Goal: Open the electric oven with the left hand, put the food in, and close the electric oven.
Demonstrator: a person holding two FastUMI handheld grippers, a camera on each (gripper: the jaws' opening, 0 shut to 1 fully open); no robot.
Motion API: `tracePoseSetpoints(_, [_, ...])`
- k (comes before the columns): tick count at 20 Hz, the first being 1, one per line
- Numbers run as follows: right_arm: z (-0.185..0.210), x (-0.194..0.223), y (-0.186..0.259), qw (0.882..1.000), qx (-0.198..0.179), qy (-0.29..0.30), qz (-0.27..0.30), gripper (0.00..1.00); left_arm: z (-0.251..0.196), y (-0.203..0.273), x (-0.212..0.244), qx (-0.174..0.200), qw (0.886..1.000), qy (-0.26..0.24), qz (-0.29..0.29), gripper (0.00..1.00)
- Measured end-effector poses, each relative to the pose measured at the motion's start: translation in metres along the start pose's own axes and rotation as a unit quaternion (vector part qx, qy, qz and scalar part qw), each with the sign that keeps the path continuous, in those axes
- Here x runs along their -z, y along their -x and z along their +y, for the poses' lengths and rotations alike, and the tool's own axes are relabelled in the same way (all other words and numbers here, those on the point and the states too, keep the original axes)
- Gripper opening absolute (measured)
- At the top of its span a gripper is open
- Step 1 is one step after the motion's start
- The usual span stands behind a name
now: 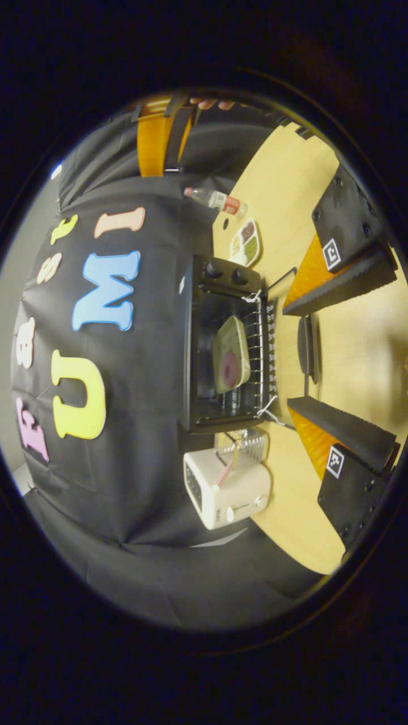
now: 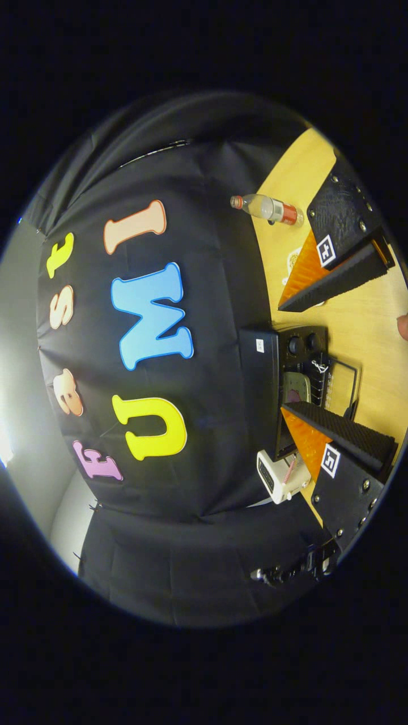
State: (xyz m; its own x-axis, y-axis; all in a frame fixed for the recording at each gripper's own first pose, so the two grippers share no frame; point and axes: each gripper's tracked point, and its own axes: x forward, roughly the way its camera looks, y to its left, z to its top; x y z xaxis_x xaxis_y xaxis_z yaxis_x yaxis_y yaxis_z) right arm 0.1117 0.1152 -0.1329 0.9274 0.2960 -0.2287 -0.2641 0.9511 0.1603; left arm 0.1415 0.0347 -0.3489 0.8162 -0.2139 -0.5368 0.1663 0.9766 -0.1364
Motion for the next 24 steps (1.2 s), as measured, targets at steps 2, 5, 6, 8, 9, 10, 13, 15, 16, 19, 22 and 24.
tracePoseSetpoints(2, [-0.006,-0.01,0.007,1.0,0.007,0.026,-0.013,0.97,-0.005,-0.016,0.023,0.011,0.999,0.005,0.037,0.97])
tracePoseSetpoints(5, [-0.013,-0.025,0.018,0.998,0.025,0.042,-0.035,0.98,-0.006,-0.032,0.053,0.012,0.996,0.002,0.083,1.0])
tracePoseSetpoints(6, [-0.017,-0.03,0.021,0.998,0.032,0.043,-0.04,0.98,-0.006,-0.037,0.061,0.013,0.995,0.0,0.094,1.0])
tracePoseSetpoints(8, [-0.025,-0.038,0.032,0.997,0.047,0.043,-0.046,0.98,-0.007,-0.049,0.075,0.013,0.993,-0.002,0.117,1.0])
tracePoseSetpoints(9, [-0.03,-0.039,0.036,0.997,0.055,0.041,-0.047,0.98,-0.008,-0.053,0.083,0.013,0.992,-0.001,0.128,0.97])
tracePoseSetpoints(10, [-0.034,-0.041,0.039,0.996,0.063,0.037,-0.048,0.98,-0.009,-0.056,0.087,0.013,0.991,0.003,0.136,1.0])
tracePoseSetpoints(13, [-0.047,-0.039,0.044,0.995,0.086,0.029,-0.043,0.98,-0.007,-0.067,0.09,0.008,0.99,-0.001,0.14,0.97])
tracePoseSetpoints(15, [-0.052,-0.034,0.046,0.994,0.101,0.022,-0.034,0.97,-0.007,-0.072,0.089,0.004,0.99,-0.002,0.14,0.97])
tracePoseSetpoints(16, [-0.053,-0.033,0.047,0.994,0.105,0.017,-0.032,0.98,-0.006,-0.075,0.088,0.001,0.99,-0.005,0.139,0.97])
tracePoseSetpoints(19, [-0.058,-0.035,0.051,0.993,0.11,0.014,-0.032,0.98,-0.003,-0.081,0.086,-0.009,0.991,-0.012,0.132,1.0])
tracePoseSetpoints(22, [-0.055,-0.029,0.048,0.994,0.105,0.021,-0.022,0.97,-0.004,-0.083,0.083,-0.017,0.993,0.002,0.118,1.0])
tracePoseSetpoints(24, [-0.052,-0.028,0.047,0.995,0.094,0.022,-0.014,0.98,-0.004,-0.081,0.084,-0.025,0.993,-0.004,0.119,1.0])
